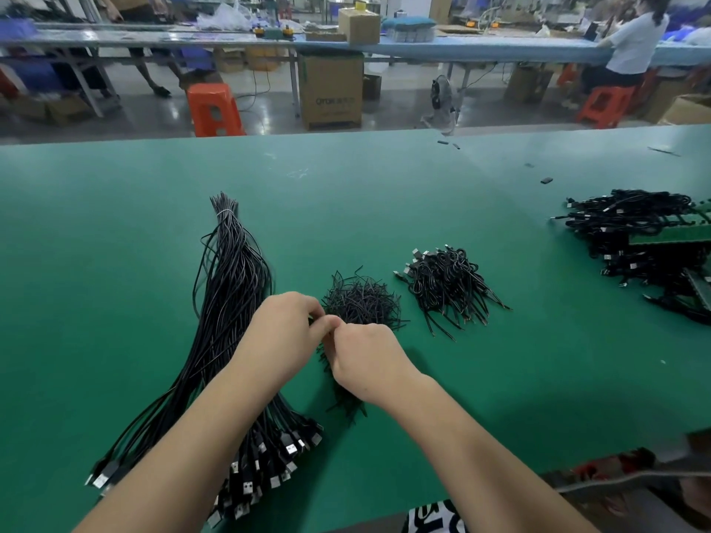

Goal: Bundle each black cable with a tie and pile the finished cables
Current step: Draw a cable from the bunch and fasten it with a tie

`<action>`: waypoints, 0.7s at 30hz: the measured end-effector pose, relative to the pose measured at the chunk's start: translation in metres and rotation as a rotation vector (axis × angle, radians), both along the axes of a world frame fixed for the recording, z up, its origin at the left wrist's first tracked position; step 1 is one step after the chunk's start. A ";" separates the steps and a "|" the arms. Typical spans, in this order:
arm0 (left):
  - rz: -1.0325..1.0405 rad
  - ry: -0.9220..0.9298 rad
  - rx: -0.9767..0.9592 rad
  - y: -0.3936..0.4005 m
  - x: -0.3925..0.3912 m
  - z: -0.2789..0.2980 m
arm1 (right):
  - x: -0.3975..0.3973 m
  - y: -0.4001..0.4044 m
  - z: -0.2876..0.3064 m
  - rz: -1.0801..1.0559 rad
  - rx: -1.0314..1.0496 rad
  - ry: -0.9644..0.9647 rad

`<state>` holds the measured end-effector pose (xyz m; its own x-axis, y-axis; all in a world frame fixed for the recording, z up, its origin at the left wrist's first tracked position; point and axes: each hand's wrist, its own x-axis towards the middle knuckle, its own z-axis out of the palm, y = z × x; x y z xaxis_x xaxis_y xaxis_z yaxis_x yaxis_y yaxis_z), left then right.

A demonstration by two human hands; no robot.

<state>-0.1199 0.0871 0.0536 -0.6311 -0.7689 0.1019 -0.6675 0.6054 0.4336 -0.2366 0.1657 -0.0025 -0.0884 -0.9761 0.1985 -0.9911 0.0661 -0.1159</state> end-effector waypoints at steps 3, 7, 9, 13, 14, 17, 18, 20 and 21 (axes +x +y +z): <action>-0.003 -0.012 -0.011 0.001 0.001 -0.001 | 0.001 -0.001 -0.005 -0.031 -0.019 0.035; -0.025 -0.081 -0.081 0.004 -0.001 -0.003 | 0.003 0.000 -0.005 -0.027 -0.011 0.064; 0.002 -0.126 -0.141 0.006 0.000 -0.001 | 0.005 0.002 0.001 -0.018 -0.057 0.119; 0.009 -0.223 -0.273 0.012 -0.004 -0.001 | 0.011 0.005 0.011 -0.070 -0.047 0.087; 0.003 -0.239 -0.291 0.014 -0.005 -0.001 | 0.012 0.005 0.011 -0.086 -0.045 0.084; 0.006 -0.243 -0.262 0.013 -0.008 -0.002 | 0.015 0.006 0.011 -0.116 -0.053 0.081; 0.014 -0.244 -0.244 0.013 -0.007 -0.001 | 0.015 0.006 0.010 -0.122 -0.040 0.082; 0.025 -0.268 -0.214 0.011 -0.007 -0.001 | 0.014 0.006 0.007 -0.136 -0.023 0.094; 0.024 -0.292 -0.200 0.010 -0.007 -0.001 | 0.014 0.006 0.005 -0.141 -0.022 0.115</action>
